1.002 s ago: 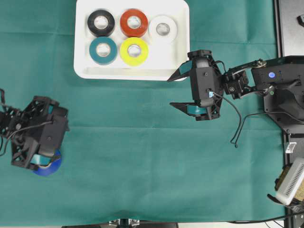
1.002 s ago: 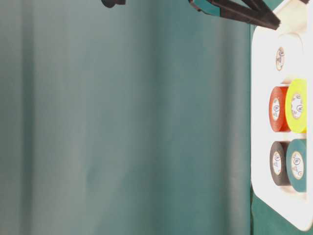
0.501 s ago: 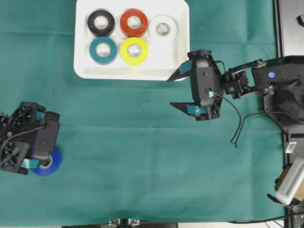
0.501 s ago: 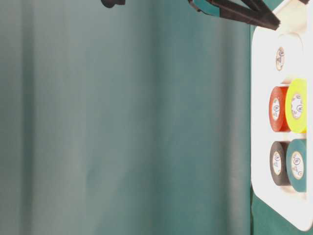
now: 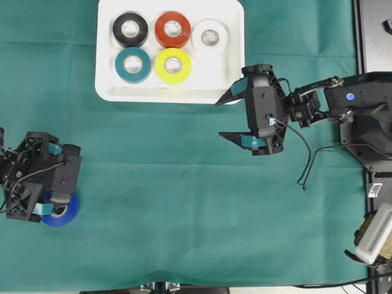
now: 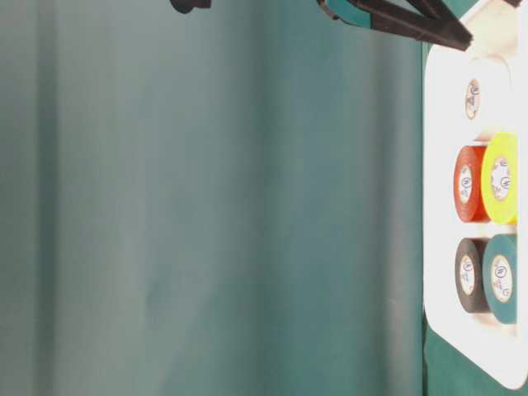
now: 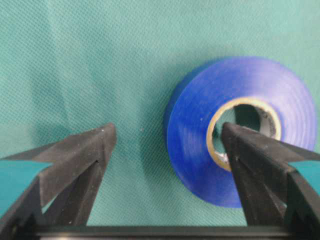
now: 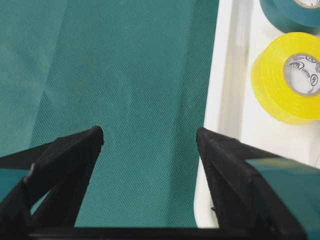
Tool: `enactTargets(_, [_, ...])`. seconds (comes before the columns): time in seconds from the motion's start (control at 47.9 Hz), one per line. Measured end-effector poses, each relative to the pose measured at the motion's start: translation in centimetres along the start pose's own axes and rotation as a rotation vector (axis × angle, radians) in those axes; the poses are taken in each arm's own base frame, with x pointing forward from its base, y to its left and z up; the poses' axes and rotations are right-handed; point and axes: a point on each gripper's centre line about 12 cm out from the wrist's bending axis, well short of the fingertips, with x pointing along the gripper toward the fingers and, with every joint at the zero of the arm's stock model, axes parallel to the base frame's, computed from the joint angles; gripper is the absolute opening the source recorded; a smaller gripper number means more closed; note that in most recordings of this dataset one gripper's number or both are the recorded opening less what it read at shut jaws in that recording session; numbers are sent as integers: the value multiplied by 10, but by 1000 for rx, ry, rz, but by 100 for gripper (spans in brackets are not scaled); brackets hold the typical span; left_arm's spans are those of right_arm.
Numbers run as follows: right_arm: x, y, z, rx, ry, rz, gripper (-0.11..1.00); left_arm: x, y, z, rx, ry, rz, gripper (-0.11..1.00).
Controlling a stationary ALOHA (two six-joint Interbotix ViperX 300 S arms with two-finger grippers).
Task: Put the tape alternately from left to right into the white case.
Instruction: 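Move the left gripper down onto the blue tape roll and grip it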
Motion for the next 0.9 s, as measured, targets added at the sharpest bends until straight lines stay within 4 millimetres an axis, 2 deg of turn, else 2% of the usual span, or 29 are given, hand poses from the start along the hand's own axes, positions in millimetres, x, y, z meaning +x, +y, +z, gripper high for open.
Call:
enactTargets(0.146, [0, 0, 0, 0, -1, 1, 81, 2, 0, 1, -2, -15, -4, 53])
enactTargets(0.251, [0, 0, 0, 0, -1, 1, 81, 2, -1, 3, 0, -21, -6, 48])
enactTargets(0.292, [0, 0, 0, 1, 0, -1, 81, 2, -1, 3, 0, -21, -6, 43])
enactTargets(0.438, [0, 0, 0, 0, -1, 1, 81, 2, -1, 3, 5, -24, -6, 11])
enactTargets(0.543, [0, 0, 0, 0, -1, 1, 81, 3, -1, 3, 5, -22, -6, -3])
enactTargets(0.898, [0, 0, 0, 0, 2, 0, 81, 3, -1, 3, 1, -24, -6, -3])
